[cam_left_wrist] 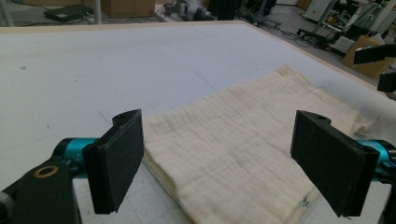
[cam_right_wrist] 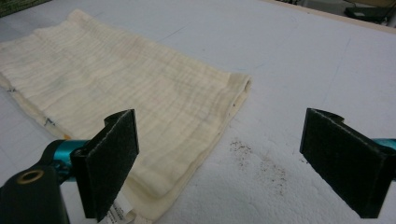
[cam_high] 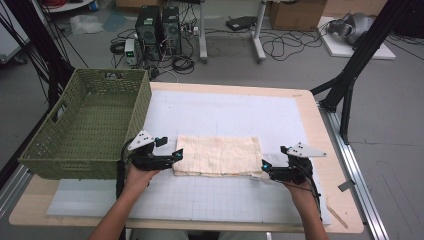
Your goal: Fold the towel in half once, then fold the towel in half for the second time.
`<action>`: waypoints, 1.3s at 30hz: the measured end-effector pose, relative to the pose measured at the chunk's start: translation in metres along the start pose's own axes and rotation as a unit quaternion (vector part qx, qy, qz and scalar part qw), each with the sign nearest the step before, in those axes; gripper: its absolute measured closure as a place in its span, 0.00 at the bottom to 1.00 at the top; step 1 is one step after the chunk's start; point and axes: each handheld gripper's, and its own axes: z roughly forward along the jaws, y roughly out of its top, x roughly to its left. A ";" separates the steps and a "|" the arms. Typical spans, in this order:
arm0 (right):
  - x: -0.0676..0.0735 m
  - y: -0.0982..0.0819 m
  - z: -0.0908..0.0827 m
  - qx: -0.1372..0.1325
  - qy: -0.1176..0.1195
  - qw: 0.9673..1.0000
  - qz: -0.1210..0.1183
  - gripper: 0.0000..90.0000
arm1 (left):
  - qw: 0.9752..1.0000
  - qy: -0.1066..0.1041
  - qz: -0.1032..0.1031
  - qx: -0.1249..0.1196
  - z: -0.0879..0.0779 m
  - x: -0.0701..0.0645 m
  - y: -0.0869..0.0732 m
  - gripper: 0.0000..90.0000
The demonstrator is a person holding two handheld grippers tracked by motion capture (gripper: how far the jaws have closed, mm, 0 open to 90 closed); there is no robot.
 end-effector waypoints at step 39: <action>-0.007 -0.001 0.002 0.003 0.009 1.000 0.014 0.12 | 0.999 0.028 -0.027 0.036 0.025 0.014 0.023 0.22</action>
